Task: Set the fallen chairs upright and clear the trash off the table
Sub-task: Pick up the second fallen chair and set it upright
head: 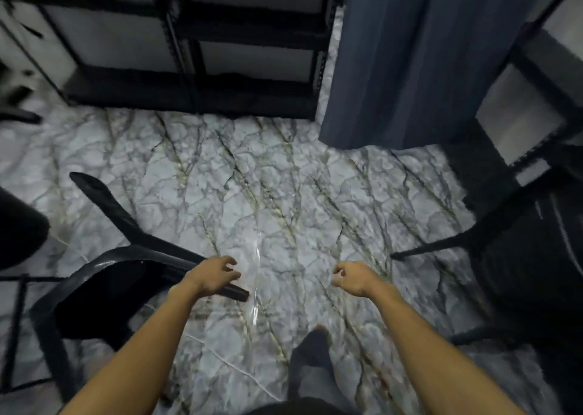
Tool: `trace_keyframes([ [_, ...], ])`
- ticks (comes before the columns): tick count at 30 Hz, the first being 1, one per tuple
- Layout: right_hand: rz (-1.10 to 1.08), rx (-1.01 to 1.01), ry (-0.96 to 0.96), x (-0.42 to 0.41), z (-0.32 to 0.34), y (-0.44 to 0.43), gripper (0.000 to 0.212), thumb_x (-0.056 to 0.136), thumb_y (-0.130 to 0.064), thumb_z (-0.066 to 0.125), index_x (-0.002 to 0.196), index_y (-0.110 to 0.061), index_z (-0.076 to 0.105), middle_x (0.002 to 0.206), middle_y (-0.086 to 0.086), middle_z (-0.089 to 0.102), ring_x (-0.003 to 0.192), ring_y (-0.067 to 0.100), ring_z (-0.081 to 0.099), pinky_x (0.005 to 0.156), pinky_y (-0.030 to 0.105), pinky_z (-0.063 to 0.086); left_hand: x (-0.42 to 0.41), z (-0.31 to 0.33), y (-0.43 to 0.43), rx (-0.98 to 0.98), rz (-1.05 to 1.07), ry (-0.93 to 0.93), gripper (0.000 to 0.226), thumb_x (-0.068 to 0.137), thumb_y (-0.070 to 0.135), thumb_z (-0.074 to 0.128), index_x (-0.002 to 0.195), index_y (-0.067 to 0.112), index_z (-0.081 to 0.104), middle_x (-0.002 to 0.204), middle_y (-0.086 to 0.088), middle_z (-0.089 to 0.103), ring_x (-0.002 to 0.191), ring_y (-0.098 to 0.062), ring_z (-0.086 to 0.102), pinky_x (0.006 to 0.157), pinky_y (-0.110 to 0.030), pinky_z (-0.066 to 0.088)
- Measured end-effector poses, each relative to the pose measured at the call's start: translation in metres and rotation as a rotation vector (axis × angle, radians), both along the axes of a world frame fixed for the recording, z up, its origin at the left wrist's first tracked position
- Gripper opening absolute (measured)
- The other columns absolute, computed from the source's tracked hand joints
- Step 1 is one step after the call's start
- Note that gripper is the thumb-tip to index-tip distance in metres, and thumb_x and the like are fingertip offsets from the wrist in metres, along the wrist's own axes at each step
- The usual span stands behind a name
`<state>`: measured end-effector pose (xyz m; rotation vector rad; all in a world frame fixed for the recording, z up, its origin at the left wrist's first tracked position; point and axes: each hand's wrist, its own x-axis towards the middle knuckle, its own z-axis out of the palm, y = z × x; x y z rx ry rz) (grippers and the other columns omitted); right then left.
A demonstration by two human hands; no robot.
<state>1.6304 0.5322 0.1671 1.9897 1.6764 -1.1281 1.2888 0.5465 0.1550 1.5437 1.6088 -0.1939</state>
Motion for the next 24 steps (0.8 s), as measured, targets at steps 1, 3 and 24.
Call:
trace_keyframes([
  [1, 0.051, -0.015, 0.003, 0.004, 0.002, 0.028, 0.041, 0.091, -0.039, 0.059, 0.127, -0.018, 0.056, 0.134, 0.008, 0.056, 0.118, 0.026, 0.055, 0.093, 0.034, 0.047, 0.003, 0.001, 0.01, -0.011, 0.051, -0.001, 0.057, 0.083, 0.053, 0.056, 0.13, 0.021, 0.056, 0.121, 0.0, 0.068, 0.106, -0.019, 0.063, 0.096, -0.037, 0.049],
  [3, 0.14, -0.031, 0.013, 0.008, 0.006, 0.083, 0.046, 0.092, -0.041, 0.058, 0.132, -0.018, 0.052, 0.138, 0.009, 0.054, 0.12, 0.027, 0.055, 0.098, 0.038, 0.048, 0.009, 0.006, 0.032, -0.022, 0.134, 0.001, 0.055, 0.084, 0.051, 0.055, 0.131, 0.021, 0.056, 0.106, 0.001, 0.07, 0.097, -0.018, 0.064, 0.092, -0.038, 0.05],
  [24, 0.933, -0.012, 0.045, -0.216, 0.005, 0.539, 0.047, 0.092, -0.038, 0.06, 0.132, -0.016, 0.053, 0.136, 0.01, 0.056, 0.123, 0.024, 0.054, 0.098, 0.033, 0.044, -0.087, 0.006, 0.269, -0.021, 0.921, -0.006, 0.054, 0.088, 0.048, 0.058, 0.135, 0.021, 0.052, 0.129, -0.01, 0.059, 0.114, -0.024, 0.057, 0.095, -0.037, 0.046],
])
